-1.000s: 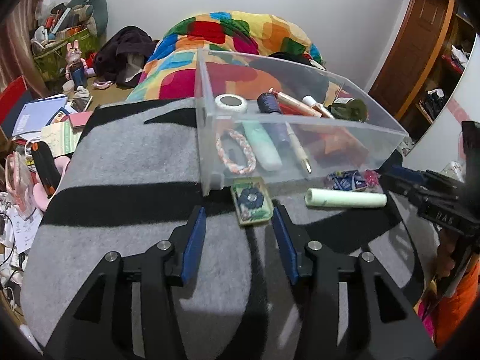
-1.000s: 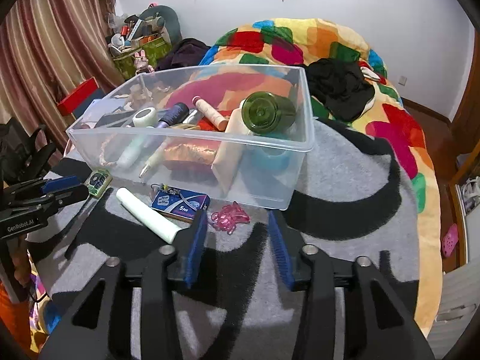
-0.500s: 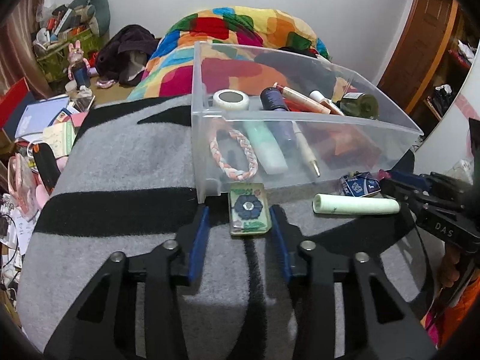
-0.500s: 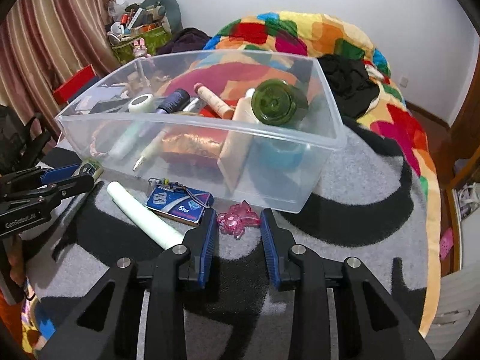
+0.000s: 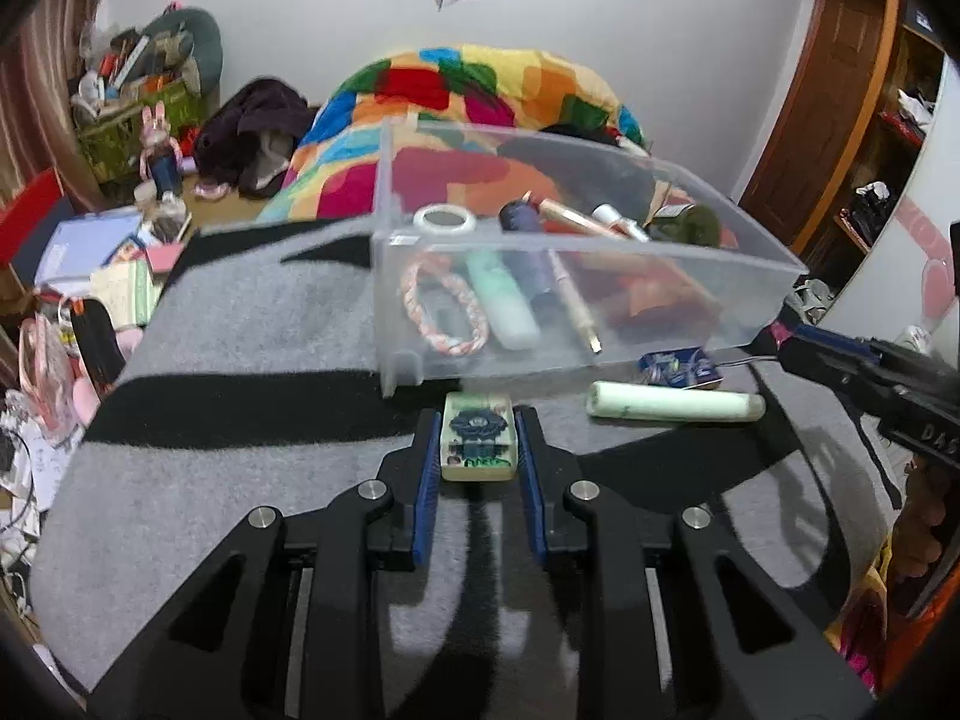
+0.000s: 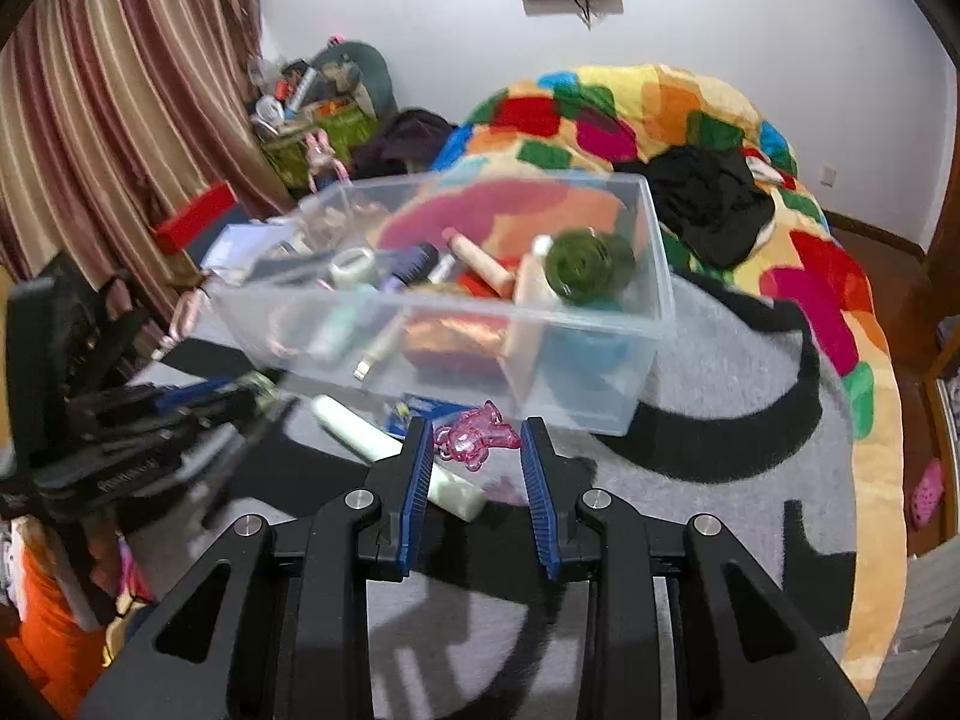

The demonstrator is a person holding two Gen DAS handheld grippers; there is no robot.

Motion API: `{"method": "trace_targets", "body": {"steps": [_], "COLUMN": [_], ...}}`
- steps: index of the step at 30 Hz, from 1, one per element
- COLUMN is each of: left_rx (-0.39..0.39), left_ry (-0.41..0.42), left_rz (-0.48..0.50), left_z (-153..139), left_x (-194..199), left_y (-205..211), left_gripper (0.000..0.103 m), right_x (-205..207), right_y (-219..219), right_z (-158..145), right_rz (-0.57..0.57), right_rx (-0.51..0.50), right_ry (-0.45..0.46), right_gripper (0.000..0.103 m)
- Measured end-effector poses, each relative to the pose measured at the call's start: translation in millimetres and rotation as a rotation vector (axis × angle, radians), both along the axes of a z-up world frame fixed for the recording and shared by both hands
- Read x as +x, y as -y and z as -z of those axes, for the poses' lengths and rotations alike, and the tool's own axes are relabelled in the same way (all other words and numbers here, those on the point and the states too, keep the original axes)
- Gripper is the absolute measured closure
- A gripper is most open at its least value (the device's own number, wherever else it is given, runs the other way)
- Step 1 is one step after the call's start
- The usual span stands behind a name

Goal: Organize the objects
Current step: 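Grasp the green square badge with the left tool while the right tool grasps the pink hair clip, then drop the green badge into the box with the left tool while the right tool drops the pink clip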

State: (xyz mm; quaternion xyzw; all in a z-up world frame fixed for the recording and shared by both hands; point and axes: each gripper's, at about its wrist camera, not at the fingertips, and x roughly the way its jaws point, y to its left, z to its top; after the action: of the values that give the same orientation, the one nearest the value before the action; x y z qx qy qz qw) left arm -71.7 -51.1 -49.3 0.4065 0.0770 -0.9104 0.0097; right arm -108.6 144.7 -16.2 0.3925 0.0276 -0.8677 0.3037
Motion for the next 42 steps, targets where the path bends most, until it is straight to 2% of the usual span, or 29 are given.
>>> {"method": "trace_targets", "body": {"steps": [14,23,27,33,37,42], "left_rx": [0.030,0.000,0.014,0.041,0.080,0.077], "left_ry": [-0.164,-0.252,-0.225,-0.178,-0.123,-0.081], "left_rz": [0.062,0.007,-0.024,-0.045,-0.033,-0.007], "left_z": [-64.2,-94.6,-89.4,-71.0,-53.1,-38.3], "left_x": [7.2,-10.0,-30.3,-51.8,-63.6,-69.0], "left_y": [-14.1,-1.6,10.8,22.3,23.9,14.7], "left_gripper": [0.079,0.079,0.079,0.079,0.079,0.079], "right_x": [8.2,-4.9,-21.5,-57.0,-66.0,-73.3], "right_y": [10.4,18.2,25.3,23.6,20.5,20.5], "right_z": [-59.4,-95.2,-85.8,-54.4,-41.6,-33.7], "right_rz": [-0.020,0.022,0.031,0.062,0.084,0.092], "right_rx": [-0.129,-0.170,-0.146,-0.120,-0.095,-0.073], "right_ry": [-0.129,-0.230,-0.198,-0.070,-0.048,-0.032], "right_gripper": [0.076,0.076,0.076,0.076,0.076,0.076]}}
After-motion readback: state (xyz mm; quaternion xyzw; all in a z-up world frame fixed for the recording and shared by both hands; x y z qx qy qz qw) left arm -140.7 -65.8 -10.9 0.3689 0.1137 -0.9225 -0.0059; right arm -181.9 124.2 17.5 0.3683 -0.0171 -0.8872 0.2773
